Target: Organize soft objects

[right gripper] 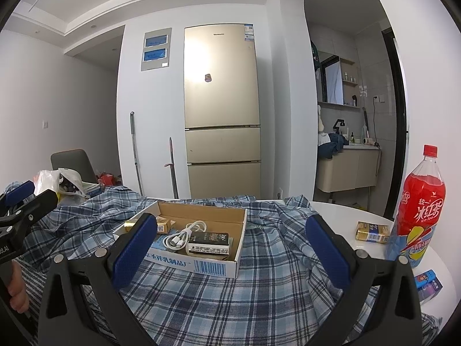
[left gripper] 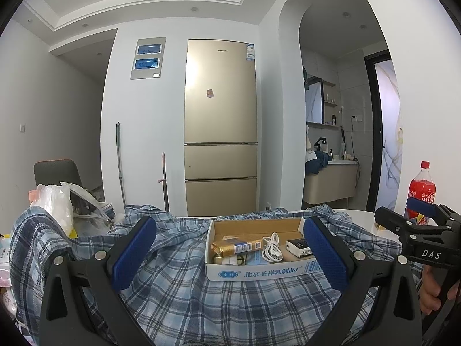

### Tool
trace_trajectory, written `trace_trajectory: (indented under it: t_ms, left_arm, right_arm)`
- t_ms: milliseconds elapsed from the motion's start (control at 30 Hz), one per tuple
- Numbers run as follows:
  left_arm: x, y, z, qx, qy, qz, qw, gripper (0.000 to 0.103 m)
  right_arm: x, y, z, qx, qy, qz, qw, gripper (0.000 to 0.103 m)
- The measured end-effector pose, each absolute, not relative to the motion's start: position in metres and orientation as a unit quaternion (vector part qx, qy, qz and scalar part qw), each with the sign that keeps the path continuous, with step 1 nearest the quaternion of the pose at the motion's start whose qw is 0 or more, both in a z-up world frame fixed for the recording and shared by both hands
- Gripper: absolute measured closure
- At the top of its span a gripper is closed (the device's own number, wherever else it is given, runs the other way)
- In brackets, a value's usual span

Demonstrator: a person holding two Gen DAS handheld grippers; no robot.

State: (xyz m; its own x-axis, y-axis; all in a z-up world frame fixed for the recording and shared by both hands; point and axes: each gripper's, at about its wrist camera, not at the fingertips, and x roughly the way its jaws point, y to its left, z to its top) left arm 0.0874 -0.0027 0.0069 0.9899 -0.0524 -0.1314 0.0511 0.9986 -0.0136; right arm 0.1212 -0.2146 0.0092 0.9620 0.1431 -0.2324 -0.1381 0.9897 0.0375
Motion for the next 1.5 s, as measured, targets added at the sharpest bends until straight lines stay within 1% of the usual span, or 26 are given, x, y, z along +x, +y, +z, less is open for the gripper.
trace_trajectory:
  t_ms: [1500]
  left_arm:
    - [0.0877,-0.0039,0.0052,-0.002,0.066,-0.024,0.997,0.000]
  right_arm:
    - [0.1211,-0.2128,0.0050,0.008,0.122,0.075,0.990,0.000]
